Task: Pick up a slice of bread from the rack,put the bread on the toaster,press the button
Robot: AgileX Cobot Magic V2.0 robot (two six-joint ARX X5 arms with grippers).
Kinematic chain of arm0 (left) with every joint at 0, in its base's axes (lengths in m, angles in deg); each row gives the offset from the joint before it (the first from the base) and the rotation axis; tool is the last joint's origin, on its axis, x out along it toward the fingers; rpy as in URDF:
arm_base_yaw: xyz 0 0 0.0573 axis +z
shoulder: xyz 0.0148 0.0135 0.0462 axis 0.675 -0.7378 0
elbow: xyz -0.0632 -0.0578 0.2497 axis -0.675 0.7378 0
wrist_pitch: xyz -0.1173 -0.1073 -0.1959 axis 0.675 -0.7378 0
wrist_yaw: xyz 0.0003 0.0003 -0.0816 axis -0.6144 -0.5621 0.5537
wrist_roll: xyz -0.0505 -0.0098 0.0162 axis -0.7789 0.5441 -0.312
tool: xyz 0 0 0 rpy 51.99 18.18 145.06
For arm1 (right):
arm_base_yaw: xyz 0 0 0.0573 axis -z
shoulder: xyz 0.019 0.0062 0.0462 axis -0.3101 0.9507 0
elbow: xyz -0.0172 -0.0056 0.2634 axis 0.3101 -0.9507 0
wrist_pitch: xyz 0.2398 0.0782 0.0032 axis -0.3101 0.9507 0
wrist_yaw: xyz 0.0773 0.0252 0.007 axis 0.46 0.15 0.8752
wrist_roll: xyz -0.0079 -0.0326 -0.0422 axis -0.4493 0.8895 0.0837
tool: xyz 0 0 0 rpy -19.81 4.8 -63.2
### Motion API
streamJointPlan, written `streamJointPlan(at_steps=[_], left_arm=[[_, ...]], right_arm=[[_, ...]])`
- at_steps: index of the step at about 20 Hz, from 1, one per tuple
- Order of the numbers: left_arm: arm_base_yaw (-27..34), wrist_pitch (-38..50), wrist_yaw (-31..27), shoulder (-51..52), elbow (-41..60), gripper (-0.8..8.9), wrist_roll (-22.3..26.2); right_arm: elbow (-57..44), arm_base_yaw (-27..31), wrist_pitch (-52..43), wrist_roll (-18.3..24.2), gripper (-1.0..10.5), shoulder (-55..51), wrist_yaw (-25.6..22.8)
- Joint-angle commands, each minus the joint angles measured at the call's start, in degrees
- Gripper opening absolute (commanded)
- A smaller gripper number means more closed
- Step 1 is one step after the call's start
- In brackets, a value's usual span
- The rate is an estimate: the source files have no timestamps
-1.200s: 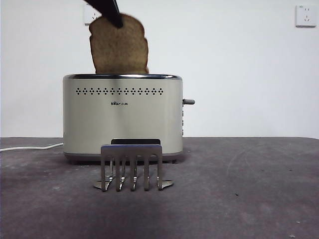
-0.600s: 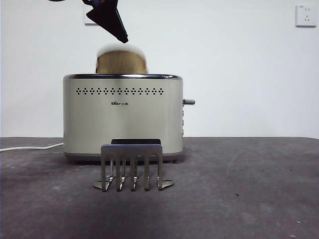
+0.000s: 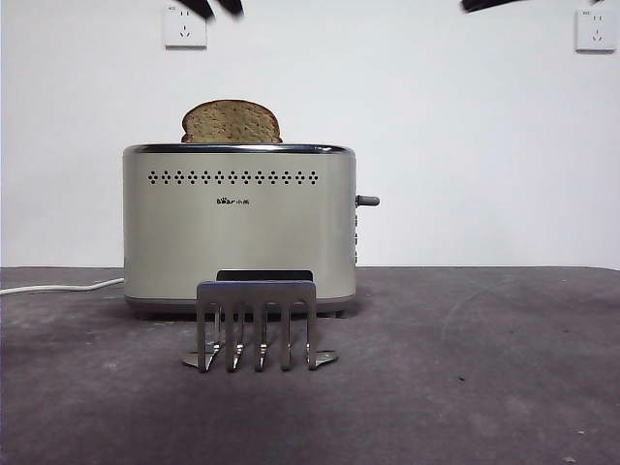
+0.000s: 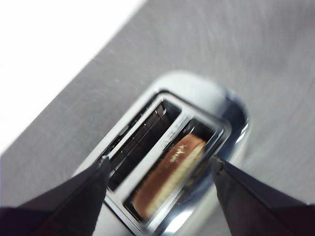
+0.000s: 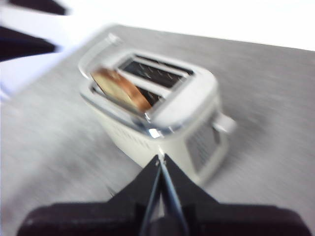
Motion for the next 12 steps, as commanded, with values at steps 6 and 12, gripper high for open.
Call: streamJointPlan(at_steps=[6, 12], left_arm=[[0.09, -6.60, 7.48, 10.93, 0.20, 3.50, -14.45], [-0.04, -9.38, 11.74, 15.87, 0.20, 3.50, -14.51]], right_arm=[[0.48, -0.15, -18.99, -15.15, -0.1, 14.38, 3.96], [4.59, -0.17, -23.34, -18.47, -0.1, 24.48, 4.00]])
